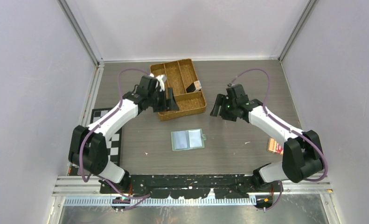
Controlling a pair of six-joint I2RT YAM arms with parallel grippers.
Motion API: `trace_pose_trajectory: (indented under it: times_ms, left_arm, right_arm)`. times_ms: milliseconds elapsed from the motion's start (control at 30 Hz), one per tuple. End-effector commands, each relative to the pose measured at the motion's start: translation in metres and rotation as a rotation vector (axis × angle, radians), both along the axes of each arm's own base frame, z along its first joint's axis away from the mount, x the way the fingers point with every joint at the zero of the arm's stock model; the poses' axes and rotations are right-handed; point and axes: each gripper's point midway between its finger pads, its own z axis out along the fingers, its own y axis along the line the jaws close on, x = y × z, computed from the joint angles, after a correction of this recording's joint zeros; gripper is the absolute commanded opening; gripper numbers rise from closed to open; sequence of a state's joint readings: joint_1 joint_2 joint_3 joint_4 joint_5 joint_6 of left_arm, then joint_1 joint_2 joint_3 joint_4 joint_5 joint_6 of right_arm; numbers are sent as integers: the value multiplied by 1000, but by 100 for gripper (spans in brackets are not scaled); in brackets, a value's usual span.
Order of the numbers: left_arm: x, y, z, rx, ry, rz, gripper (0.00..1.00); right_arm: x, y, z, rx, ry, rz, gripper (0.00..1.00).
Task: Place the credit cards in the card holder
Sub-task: Pick up the credit card from the storage box.
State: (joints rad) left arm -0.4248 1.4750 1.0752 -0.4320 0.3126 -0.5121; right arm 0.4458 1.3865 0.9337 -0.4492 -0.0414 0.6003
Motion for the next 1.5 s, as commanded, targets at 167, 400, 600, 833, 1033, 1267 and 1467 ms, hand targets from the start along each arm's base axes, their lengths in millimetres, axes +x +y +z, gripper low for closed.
trace_pose_trajectory:
  times_ms: [167, 400, 600, 833, 1033, 1267, 1467]
  left_arm:
    - [77, -57, 42, -97, -49, -24, 63]
    - [112, -85, 48, -110, -61, -37, 62]
    - [124, -92, 31, -104, -31, -35, 62]
    - [130, -97, 13, -104, -5, -31, 62]
    - [136, -95, 7, -86, -12, -18, 62]
    - [145, -98, 4, -94, -42, -26, 62]
    - [157, -108, -5, -103, -65, -69, 62]
  right_arm:
    - [82, 9, 28, 179, -98, 64, 67]
    - [127, 38, 21, 264, -86, 98, 55]
    - [144, 47, 3, 271, -47, 111, 43]
    - [132, 61, -10, 267, -4, 152, 27]
    - [107, 63, -16, 184, 20, 145, 14]
    - [70, 69, -23, 142, 58, 129, 9]
    - [52, 79, -28, 158, 68, 128, 7]
